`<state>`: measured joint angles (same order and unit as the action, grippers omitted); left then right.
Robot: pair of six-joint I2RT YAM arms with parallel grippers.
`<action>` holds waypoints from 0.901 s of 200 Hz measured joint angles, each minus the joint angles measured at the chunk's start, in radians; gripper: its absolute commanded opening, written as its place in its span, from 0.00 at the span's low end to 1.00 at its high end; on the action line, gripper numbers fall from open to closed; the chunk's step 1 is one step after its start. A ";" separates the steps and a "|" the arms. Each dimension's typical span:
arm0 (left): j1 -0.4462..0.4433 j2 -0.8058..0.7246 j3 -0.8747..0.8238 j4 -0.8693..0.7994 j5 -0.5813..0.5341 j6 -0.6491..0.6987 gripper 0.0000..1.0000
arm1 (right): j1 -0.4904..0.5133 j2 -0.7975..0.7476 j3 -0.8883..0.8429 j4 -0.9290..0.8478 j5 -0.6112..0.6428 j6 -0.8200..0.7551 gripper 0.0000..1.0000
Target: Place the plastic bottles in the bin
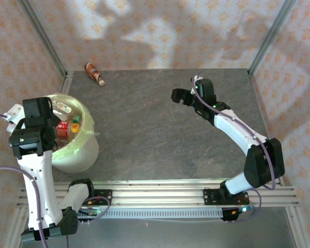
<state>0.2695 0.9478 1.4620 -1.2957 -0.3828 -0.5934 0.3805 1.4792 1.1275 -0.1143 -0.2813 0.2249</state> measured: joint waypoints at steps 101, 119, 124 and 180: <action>0.007 0.028 -0.096 0.074 0.172 0.011 1.00 | 0.000 0.008 0.018 -0.006 -0.004 0.002 0.99; 0.007 0.025 -0.088 0.075 0.240 0.015 1.00 | 0.000 0.013 0.018 -0.006 -0.005 0.003 0.99; 0.007 0.026 -0.082 0.077 0.259 0.016 1.00 | 0.000 0.016 0.018 -0.006 -0.006 0.003 0.99; 0.007 -0.038 0.050 0.108 0.418 0.011 0.99 | 0.000 0.019 0.017 0.000 -0.008 0.002 0.99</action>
<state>0.2768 0.9100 1.5120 -1.1877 0.0357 -0.5819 0.3805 1.4982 1.1446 -0.1146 -0.2890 0.2268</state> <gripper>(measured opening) 0.993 0.992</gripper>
